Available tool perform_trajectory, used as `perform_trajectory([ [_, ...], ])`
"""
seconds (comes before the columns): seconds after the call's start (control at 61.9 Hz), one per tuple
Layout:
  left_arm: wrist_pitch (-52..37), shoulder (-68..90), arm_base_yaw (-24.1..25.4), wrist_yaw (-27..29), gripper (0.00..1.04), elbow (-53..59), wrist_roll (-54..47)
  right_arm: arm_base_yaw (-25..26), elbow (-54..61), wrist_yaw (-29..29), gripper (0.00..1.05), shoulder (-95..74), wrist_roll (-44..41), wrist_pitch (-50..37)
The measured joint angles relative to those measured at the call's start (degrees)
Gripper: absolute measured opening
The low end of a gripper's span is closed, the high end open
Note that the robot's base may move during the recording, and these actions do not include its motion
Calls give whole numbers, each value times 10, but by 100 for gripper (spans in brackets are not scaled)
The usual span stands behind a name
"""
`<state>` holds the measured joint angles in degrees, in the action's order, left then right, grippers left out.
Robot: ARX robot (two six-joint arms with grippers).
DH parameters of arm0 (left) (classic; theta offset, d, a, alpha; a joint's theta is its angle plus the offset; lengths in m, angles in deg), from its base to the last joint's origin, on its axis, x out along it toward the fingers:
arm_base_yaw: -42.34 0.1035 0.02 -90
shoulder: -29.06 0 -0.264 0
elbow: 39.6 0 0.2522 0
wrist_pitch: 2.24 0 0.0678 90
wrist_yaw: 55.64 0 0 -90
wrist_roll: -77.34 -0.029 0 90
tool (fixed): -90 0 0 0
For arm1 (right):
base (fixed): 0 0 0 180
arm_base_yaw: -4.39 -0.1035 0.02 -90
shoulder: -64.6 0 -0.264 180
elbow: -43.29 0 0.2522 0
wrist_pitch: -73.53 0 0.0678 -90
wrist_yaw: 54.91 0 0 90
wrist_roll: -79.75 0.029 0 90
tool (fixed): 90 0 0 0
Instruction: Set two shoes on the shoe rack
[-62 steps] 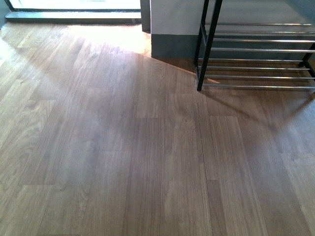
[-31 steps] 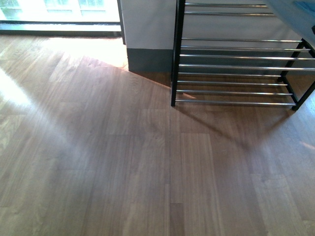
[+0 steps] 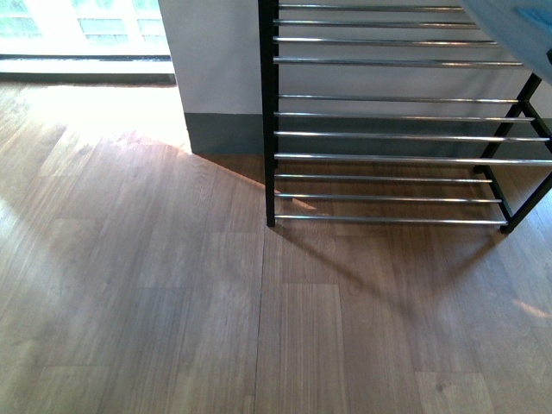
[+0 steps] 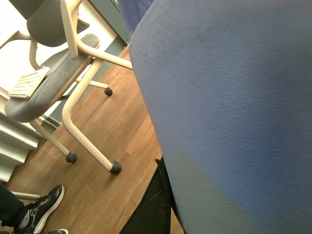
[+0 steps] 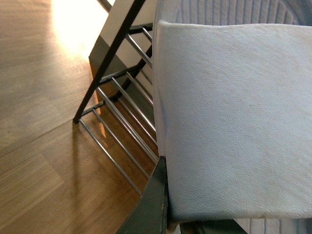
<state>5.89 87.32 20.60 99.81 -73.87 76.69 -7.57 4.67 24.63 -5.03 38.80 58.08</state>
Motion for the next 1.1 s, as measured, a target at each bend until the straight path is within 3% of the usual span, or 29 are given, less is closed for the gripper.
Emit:
perform_trajectory([
  [0.969, 0, 0, 0, 2, 2, 1, -2, 0, 0, -1, 2, -1, 2, 0],
  [1.034, 0, 0, 0, 2, 2, 1, -2, -3, 16, -50, 2, -20, 102, -103],
  [1.099, 0, 0, 0, 2, 2, 1, -2, -25, -9, -39, 2, -47, 232, -118],
])
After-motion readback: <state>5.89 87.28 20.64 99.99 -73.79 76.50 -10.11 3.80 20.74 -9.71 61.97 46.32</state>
